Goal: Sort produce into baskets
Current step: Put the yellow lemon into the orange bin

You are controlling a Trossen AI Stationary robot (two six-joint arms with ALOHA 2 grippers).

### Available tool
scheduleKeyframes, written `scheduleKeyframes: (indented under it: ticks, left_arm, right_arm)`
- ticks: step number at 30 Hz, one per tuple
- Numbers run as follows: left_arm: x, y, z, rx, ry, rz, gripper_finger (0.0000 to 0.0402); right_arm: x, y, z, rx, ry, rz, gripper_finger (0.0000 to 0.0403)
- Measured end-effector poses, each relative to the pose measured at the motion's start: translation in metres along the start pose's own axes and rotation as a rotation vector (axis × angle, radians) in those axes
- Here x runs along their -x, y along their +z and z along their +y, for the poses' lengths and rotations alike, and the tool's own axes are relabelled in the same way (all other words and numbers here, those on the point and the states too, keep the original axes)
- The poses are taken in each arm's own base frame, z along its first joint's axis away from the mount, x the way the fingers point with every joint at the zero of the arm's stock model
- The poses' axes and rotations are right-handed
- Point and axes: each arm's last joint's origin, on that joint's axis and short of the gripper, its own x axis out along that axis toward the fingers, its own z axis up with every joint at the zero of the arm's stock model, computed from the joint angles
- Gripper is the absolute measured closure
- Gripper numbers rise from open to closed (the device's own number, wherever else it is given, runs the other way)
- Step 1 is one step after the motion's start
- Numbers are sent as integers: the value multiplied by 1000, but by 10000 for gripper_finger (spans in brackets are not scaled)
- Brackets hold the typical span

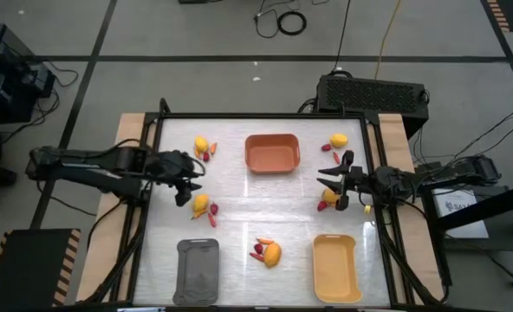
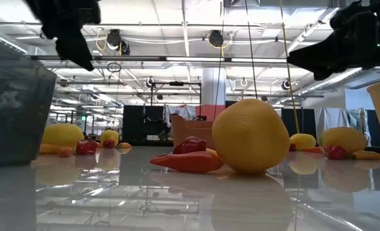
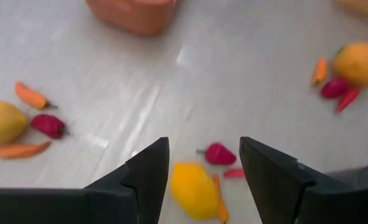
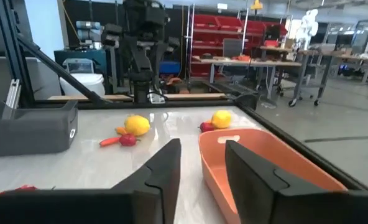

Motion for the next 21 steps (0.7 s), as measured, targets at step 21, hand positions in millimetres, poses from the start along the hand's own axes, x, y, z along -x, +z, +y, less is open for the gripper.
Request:
scheduleKeyframes:
  ticks: [21]
  left_arm:
    - [-53, 10, -18, 16, 73, 314, 106]
  right_arm:
    - [-41, 6, 27, 190, 100, 196, 246]
